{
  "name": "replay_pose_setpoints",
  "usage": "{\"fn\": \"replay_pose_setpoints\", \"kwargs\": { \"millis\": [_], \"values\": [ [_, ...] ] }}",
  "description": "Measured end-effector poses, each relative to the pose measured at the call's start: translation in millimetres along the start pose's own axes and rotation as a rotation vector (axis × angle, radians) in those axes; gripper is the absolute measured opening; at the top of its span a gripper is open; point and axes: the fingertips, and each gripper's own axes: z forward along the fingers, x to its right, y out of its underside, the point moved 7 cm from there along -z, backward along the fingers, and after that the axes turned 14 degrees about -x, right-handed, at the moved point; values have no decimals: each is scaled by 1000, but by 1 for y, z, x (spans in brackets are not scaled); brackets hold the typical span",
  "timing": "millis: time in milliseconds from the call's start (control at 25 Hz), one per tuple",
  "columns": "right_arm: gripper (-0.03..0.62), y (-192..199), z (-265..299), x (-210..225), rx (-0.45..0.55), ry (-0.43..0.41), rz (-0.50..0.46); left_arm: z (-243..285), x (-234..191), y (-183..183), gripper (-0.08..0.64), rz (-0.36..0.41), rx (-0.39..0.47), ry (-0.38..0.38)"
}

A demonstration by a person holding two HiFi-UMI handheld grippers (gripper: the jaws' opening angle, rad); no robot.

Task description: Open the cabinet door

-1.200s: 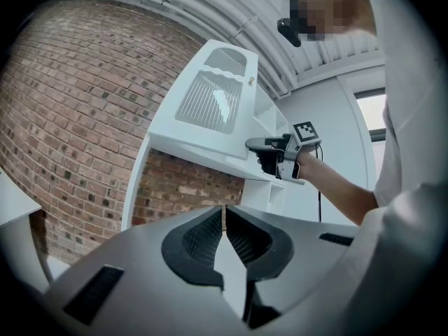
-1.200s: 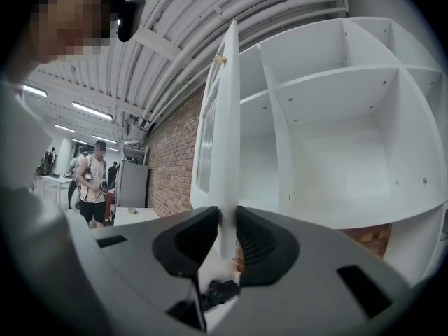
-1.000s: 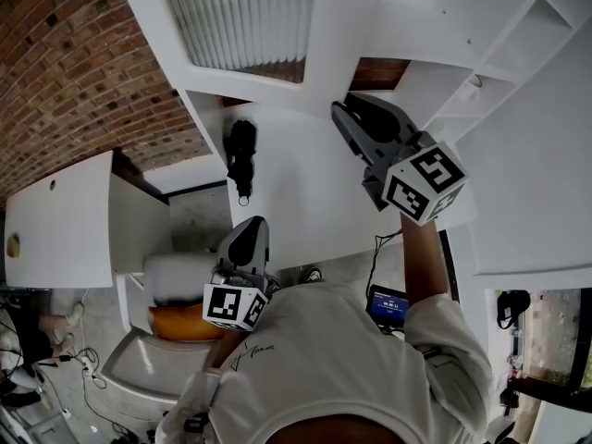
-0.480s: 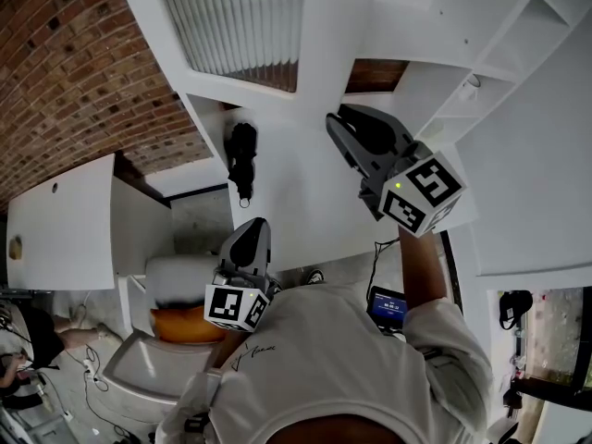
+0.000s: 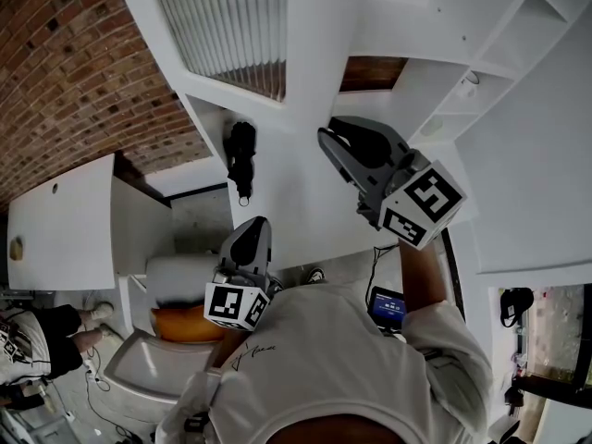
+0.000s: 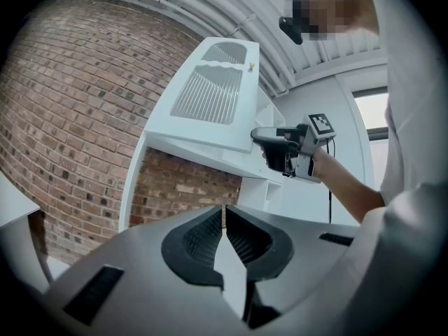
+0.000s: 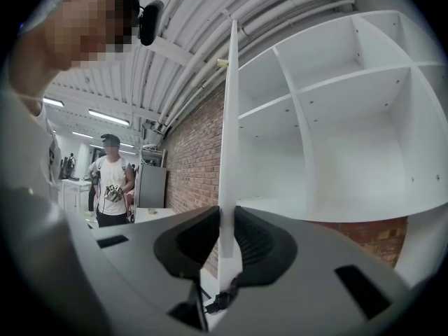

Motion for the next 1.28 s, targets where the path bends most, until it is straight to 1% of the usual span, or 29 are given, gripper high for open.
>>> {"fn": "replay_pose_setpoints", "kwargs": {
  "millis": [280, 680, 880, 1040, 1120, 1280],
  "values": [
    [68, -1, -2, -13, 2, -55, -24, -2, 3, -1, 28, 5, -2, -10],
    [66, -1, -2, -36, 13, -142, -66, -7, 8, 2, 28, 12, -13, -7],
    [66, -2, -1, -43, 16, -171, -86, -8, 9, 2, 28, 18, -9, 1],
    [64, -4, -1, -51, 16, -204, -122, -10, 8, -2, 28, -3, -2, 1],
    [64, -5, 0, -56, 21, -225, -152, -11, 7, -5, 28, -9, 7, -5],
    [64, -3, 3, -66, 36, -294, -172, -11, 5, -2, 28, -7, 15, -12]
  ]
}}
